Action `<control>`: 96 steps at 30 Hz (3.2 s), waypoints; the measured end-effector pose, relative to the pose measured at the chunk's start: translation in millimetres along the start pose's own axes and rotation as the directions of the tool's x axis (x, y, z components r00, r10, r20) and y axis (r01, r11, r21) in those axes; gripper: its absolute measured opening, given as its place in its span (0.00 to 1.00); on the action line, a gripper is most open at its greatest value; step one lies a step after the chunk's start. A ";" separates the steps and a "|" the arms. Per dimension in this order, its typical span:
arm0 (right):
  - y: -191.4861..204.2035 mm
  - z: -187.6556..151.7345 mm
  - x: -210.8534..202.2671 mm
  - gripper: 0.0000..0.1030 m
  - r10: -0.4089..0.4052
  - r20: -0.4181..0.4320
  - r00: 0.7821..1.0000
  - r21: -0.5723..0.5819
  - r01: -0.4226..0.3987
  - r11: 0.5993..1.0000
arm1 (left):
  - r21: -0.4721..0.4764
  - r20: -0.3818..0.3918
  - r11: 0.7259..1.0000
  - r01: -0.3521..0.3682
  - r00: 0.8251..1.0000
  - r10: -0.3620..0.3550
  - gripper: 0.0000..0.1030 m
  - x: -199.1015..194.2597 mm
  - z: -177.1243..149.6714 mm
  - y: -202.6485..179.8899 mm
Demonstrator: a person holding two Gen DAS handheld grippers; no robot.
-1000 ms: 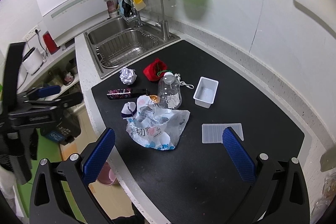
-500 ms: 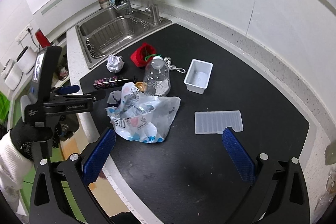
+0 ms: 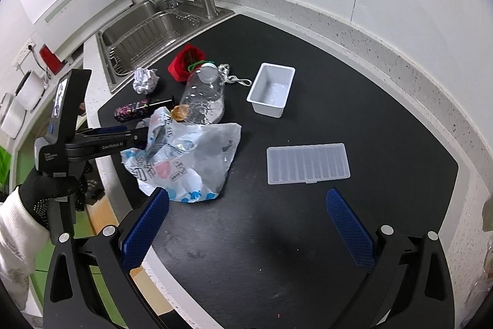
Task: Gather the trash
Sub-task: 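Reach the left tool to the grey cloth by the plastic bag and grasp it, then grasp the clear ribbed plastic box with the right tool while the left tool holds the grey cloth, then carry both items down over the pink bin and open both tools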
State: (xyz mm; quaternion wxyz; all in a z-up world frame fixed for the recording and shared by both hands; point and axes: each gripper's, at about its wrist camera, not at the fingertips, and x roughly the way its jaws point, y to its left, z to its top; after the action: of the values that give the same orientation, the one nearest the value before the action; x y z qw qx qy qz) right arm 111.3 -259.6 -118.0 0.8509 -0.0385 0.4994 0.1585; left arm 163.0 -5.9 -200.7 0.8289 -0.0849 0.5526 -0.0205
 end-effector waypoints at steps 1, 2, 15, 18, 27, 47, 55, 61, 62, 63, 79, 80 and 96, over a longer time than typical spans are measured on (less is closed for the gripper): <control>-1.3 0.2 1.1 0.95 0.000 -0.002 1.000 0.002 0.000 1.000 | 0.002 -0.008 1.000 0.009 1.000 -0.009 0.53 2.4 0.6 -1.5; -2.0 0.7 1.8 0.95 0.000 -0.002 1.000 0.002 0.000 1.000 | 0.004 -0.012 1.000 0.013 1.000 -0.013 0.47 4.5 2.4 -2.4; -22.5 6.0 16.7 0.95 0.009 -0.001 1.000 0.042 -0.009 0.999 | 0.023 0.029 0.999 0.041 0.999 -0.042 0.22 -18.4 7.0 -7.7; -23.5 10.3 25.1 0.95 -0.001 -0.005 1.000 0.016 0.001 1.000 | 0.026 0.051 0.999 0.045 0.998 -0.046 0.22 -33.5 9.0 -10.0; -42.9 25.8 68.5 0.95 -0.002 -0.062 0.998 -0.112 -0.005 0.994 | 0.018 0.124 0.998 0.067 0.990 -0.069 0.22 -82.0 4.7 -13.3; -47.1 26.0 132.8 0.95 0.055 -0.224 0.973 -0.649 -0.192 0.736 | -0.101 0.166 0.994 0.036 0.986 -0.019 0.22 -111.3 -15.9 -24.0; -61.4 23.3 135.4 0.84 0.099 -0.262 0.960 -0.662 -0.254 0.705 | -0.151 0.179 0.988 0.019 0.984 0.009 0.22 -119.8 -28.4 -24.5; -63.2 11.4 122.6 0.60 0.107 -0.245 0.964 -0.637 -0.243 0.731 | -0.138 0.192 0.990 0.027 0.981 0.000 0.22 -124.7 -28.6 -34.3; -61.3 10.9 122.0 0.57 0.103 -0.243 0.965 -0.631 -0.238 0.739 | -0.134 0.194 0.991 0.029 0.981 -0.003 0.22 -125.7 -28.2 -36.0; -59.6 12.5 121.0 0.56 0.099 -0.239 0.966 -0.622 -0.231 0.748 | -0.130 0.196 0.991 0.032 0.981 -0.006 0.22 -126.7 -28.0 -37.6; -49.6 1.8 59.4 0.49 0.111 -0.100 0.989 -0.343 -0.139 0.929 | -0.074 0.205 0.994 0.078 0.977 -0.062 0.22 -144.0 -45.4 -35.7; -47.8 4.0 52.2 0.49 0.114 -0.086 0.990 -0.338 -0.137 0.931 | -0.073 0.206 0.994 0.081 0.976 -0.064 0.22 -146.0 -47.4 -33.4; 190.5 12.1 -7.8 0.49 0.368 0.007 0.930 -0.532 -0.308 0.789 | -0.210 0.250 0.978 -0.003 0.967 0.056 0.22 -202.7 -128.3 83.0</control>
State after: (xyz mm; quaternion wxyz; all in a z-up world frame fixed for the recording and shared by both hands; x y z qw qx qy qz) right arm 59.2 -78.4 -87.6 0.7919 -0.1693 0.3886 0.4395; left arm -38.7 86.6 -77.3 0.8796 -0.1648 0.4421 0.0609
